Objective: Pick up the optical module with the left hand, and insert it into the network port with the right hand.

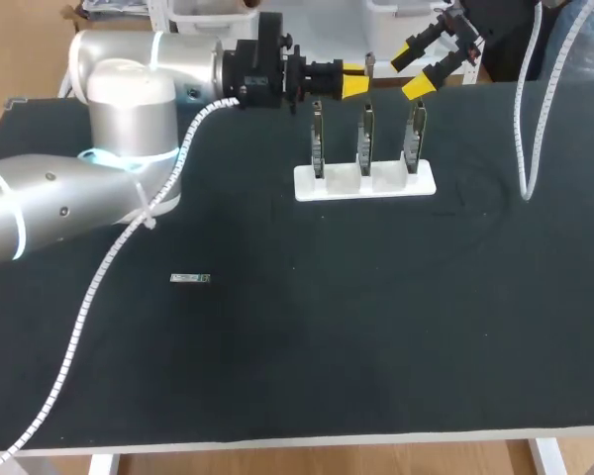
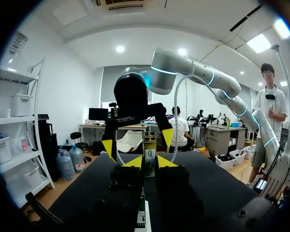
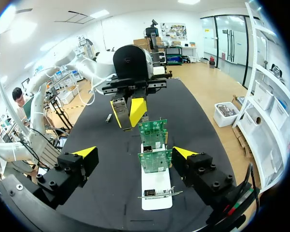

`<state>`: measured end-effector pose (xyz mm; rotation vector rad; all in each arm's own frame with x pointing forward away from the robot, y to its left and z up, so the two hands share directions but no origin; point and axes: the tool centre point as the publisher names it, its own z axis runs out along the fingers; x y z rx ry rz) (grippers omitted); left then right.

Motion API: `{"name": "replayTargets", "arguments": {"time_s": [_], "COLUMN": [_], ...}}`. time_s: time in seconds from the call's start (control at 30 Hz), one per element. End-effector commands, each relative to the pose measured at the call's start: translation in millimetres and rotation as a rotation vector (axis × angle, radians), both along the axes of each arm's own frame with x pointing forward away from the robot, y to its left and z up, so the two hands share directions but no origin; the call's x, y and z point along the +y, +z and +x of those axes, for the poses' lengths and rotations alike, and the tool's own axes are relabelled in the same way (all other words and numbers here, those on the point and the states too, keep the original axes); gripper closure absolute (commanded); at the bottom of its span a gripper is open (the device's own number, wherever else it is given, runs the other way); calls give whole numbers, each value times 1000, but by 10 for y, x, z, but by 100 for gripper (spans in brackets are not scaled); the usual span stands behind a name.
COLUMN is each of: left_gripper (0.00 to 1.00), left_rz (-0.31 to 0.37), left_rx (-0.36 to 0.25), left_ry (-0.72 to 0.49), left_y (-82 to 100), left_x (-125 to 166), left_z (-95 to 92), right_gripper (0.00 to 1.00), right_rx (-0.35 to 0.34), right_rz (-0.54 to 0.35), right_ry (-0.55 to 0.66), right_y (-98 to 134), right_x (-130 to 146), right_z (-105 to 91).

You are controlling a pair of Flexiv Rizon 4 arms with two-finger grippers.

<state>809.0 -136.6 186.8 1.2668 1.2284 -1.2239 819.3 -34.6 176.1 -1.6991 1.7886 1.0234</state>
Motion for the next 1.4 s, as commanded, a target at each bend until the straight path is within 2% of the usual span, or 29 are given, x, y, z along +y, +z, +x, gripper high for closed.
{"name": "replayTargets", "arguments": {"time_s": [0.03,0.87,1.4], "left_gripper": [100,100,100], "left_rz": [3,17,12], "left_rx": [4,2,9], "left_ry": [-25,-160,-130], "left_y": [-16,-83,-74], "left_x": [-50,-66,-54], "left_z": [99,244,224], "right_gripper": [0,0,0], "right_rx": [499,499,499], "right_rz": [97,97,97], "right_ry": [604,604,604], "right_y": [8,8,8], "right_x": [0,0,0], "right_z": [82,82,82]}}
